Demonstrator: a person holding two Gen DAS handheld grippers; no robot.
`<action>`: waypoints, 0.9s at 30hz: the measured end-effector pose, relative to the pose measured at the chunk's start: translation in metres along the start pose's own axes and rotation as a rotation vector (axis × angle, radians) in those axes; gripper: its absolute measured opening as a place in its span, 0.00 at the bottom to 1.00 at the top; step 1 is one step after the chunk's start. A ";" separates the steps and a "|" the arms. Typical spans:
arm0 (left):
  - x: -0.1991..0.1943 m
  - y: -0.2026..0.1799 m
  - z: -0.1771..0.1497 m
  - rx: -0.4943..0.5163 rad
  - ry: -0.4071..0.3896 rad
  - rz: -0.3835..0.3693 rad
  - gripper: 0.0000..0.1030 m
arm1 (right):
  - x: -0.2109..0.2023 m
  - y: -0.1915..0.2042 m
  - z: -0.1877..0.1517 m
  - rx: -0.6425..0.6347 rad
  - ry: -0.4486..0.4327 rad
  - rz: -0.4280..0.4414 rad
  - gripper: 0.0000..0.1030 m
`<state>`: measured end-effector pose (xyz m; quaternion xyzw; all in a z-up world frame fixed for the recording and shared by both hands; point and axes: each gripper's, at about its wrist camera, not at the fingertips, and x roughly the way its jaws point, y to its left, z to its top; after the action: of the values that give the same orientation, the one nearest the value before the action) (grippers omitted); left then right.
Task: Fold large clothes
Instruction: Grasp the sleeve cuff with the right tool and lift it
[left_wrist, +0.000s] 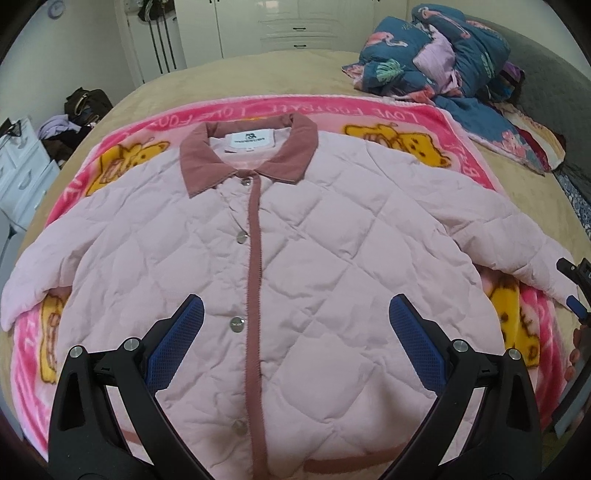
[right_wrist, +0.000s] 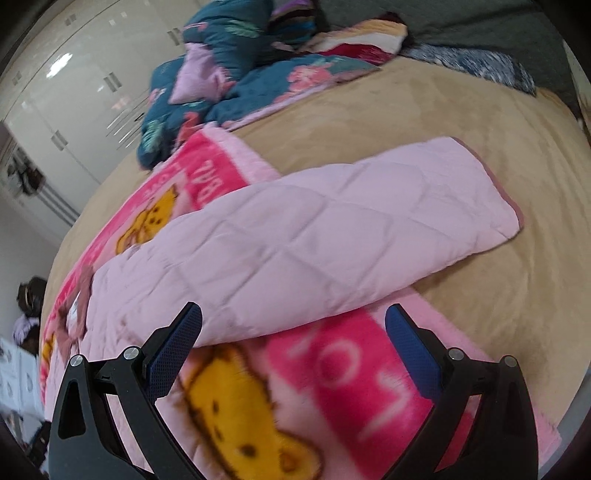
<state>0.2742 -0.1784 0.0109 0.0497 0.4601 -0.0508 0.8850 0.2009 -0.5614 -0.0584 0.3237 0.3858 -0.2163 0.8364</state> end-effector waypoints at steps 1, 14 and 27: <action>0.002 -0.002 0.000 0.003 0.004 0.001 0.91 | 0.003 -0.004 0.002 0.011 -0.001 -0.006 0.96; 0.020 -0.011 0.000 0.019 0.036 0.011 0.91 | 0.051 -0.071 0.020 0.250 0.042 -0.049 0.96; 0.010 0.030 0.012 -0.045 0.032 0.032 0.91 | 0.063 -0.103 0.055 0.380 -0.078 -0.001 0.41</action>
<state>0.2938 -0.1506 0.0106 0.0376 0.4744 -0.0255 0.8791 0.2040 -0.6793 -0.1189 0.4668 0.3053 -0.2982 0.7746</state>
